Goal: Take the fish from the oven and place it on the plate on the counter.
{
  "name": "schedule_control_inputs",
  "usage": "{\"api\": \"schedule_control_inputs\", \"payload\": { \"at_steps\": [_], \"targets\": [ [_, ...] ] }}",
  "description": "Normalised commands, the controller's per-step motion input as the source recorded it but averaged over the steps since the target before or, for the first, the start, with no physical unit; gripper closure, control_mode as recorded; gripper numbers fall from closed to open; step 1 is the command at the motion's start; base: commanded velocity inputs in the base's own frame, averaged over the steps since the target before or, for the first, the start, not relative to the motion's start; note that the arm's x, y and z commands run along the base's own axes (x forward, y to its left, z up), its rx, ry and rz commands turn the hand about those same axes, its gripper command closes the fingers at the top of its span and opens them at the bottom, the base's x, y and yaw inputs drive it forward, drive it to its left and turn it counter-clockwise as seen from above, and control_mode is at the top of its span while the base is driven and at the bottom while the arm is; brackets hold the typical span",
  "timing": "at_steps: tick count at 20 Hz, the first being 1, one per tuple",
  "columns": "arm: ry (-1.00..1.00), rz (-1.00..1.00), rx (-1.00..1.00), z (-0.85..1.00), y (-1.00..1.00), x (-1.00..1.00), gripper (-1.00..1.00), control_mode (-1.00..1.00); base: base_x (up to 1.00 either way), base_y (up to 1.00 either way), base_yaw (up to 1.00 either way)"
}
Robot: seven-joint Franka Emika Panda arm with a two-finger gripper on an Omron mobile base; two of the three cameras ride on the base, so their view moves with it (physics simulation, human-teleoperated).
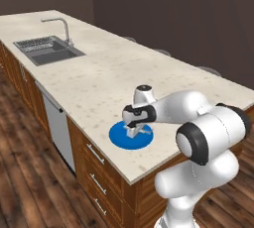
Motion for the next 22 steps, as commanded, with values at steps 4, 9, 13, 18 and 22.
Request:
{"api": "schedule_control_inputs", "payload": {
  "at_steps": [4, 9, 13, 18, 22],
  "targets": [
    [0.00, 0.00, 0.00, -0.26, 0.13, 0.05, 1.00, -1.00, 0.00, 0.00, 0.00],
    [0.00, 0.00, 0.00, -0.26, 0.07, 0.08, 1.00, -1.00, 0.00, 0.00, 0.00],
    [0.02, 0.00, 0.00, -0.29, 0.06, 0.15, 1.00, -1.00, 0.00, 0.00, 0.00],
    [0.07, 0.00, 0.00, -0.43, 0.12, 0.19, 1.00, -1.00, 0.00, 0.00, 0.00],
    [0.08, 0.00, 0.00, -0.51, 0.26, 0.31, 1.00, -1.00, 0.00, 0.00, 0.00]
  ]
}}
